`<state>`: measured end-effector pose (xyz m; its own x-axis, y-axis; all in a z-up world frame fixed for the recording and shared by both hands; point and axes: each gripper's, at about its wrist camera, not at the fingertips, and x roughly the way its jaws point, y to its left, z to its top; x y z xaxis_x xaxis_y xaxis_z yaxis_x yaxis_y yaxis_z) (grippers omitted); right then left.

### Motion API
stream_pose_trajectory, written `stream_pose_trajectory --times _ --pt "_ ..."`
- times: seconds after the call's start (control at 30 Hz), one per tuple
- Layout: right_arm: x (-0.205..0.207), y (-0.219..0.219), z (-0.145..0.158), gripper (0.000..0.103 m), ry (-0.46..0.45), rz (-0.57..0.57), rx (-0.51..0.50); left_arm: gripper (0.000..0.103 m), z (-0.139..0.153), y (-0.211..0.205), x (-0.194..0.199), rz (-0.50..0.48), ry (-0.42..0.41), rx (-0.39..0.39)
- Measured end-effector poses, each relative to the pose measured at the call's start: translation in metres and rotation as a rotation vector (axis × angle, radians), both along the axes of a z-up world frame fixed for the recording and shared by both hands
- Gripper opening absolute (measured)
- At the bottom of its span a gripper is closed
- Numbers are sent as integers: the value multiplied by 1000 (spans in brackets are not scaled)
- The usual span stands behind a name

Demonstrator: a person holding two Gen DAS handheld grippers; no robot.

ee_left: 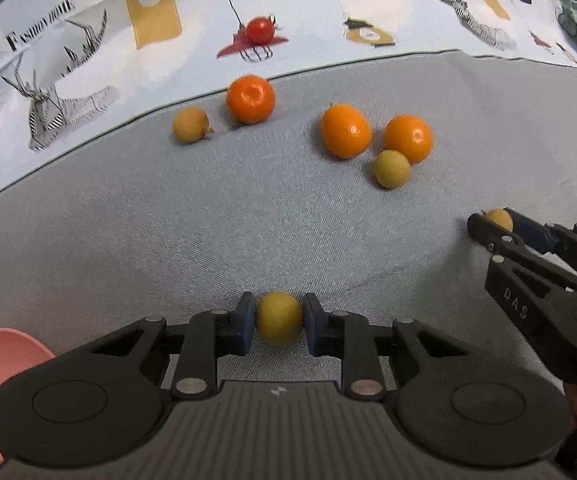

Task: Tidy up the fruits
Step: 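Grasp a yellow-green fruit with the left gripper while the right grasps another, then carry both yellow-green fruits to the pink plate and release them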

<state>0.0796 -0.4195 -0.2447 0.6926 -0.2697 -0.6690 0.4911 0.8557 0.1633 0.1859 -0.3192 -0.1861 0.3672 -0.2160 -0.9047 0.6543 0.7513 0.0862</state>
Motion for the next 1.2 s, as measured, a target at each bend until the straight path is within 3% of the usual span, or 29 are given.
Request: stream_pose_trajectory --times 0.1,0.33,0.53,0.87,1.2 --pt "-12 13 16 28 -39 22 3 28 17 10 -6 27 -7 -28" --pt "-57 65 73 28 -159 85 -5 28 81 62 -44 101 -161 -89" --pt "-74 111 115 28 -203 199 -18 28 123 120 -67 185 -191 -115" --pt "-85 193 171 28 -263 347 -49 28 159 222 -97 322 -224 -150" --pt "-102 249 201 28 -282 456 -110 28 181 275 -120 385 -245 -236"
